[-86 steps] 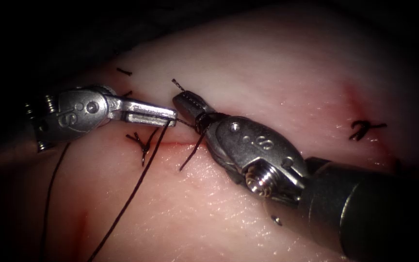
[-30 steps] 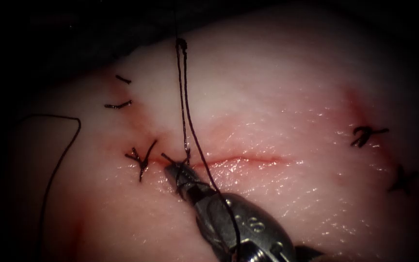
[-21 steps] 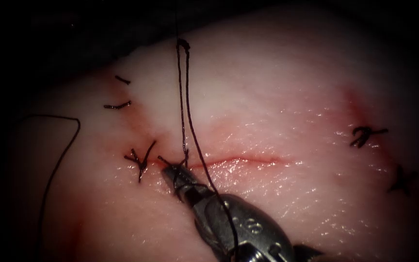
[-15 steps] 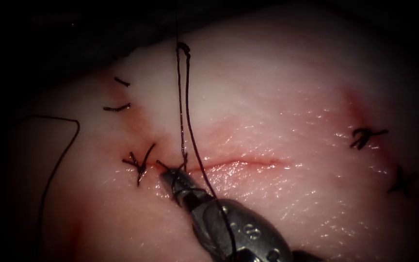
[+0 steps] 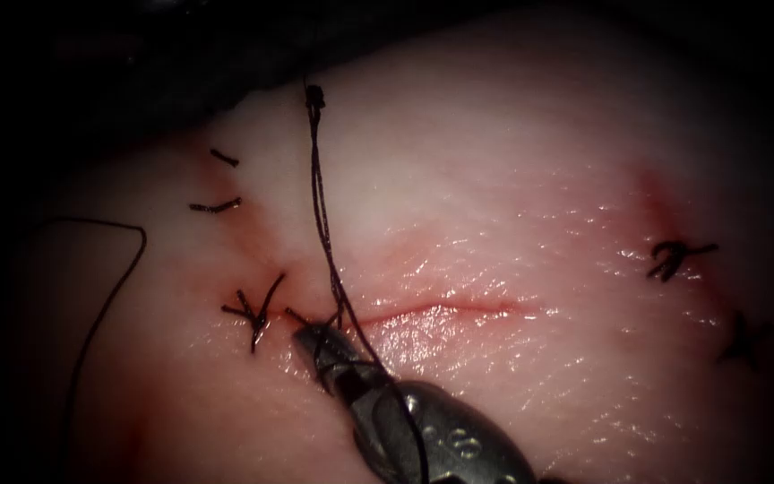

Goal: Wound Closure
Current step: With the left tool grab the suture again to continue tightening, then suture seems stuck on the gripper, let go and try again.

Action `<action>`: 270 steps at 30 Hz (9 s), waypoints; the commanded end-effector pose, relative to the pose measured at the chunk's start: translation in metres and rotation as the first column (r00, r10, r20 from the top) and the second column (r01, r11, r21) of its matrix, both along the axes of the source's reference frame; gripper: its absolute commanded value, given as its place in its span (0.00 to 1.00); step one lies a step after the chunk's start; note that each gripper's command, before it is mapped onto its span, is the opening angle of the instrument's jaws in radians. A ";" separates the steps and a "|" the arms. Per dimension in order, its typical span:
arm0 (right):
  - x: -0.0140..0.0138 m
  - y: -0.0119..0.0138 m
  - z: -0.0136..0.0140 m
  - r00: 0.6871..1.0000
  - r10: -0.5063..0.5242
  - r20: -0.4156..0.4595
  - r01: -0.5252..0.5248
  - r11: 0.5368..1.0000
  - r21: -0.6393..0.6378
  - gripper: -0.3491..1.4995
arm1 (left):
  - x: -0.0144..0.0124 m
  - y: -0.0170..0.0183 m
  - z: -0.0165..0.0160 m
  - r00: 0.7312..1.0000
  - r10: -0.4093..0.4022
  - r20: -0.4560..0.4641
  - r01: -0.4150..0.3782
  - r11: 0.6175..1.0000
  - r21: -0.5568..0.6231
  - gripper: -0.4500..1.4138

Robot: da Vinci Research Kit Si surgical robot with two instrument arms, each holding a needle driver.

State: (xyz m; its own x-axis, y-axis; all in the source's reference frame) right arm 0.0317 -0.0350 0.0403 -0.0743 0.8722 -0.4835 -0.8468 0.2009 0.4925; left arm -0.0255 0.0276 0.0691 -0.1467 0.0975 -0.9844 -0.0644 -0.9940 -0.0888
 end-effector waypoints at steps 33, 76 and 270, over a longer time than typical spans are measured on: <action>0.0011 0.0009 0.0014 1.000 -0.015 0.002 0.015 0.999 -0.031 0.00 | 0.0091 -0.0112 -0.0099 0.981 0.066 -0.185 -0.011 0.958 0.287 0.32; 0.0013 0.0007 0.0016 1.000 -0.029 0.002 0.029 0.999 -0.041 0.00 | -0.0015 -0.0143 -0.0082 0.994 -0.034 0.107 -0.053 0.704 0.708 0.00; 0.0013 0.0035 -0.0025 0.976 -0.210 0.064 0.218 0.963 -0.158 0.00 | -0.0003 -0.0108 -0.0131 0.993 -0.001 0.121 -0.061 0.861 0.504 0.00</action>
State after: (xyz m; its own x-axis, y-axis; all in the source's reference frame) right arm 0.0318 -0.0323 0.0377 0.1328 0.7764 -0.6161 -0.7982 0.4523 0.3979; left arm -0.0254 0.0156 0.0557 -0.0501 0.5879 -0.8074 0.0055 -0.8082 -0.5889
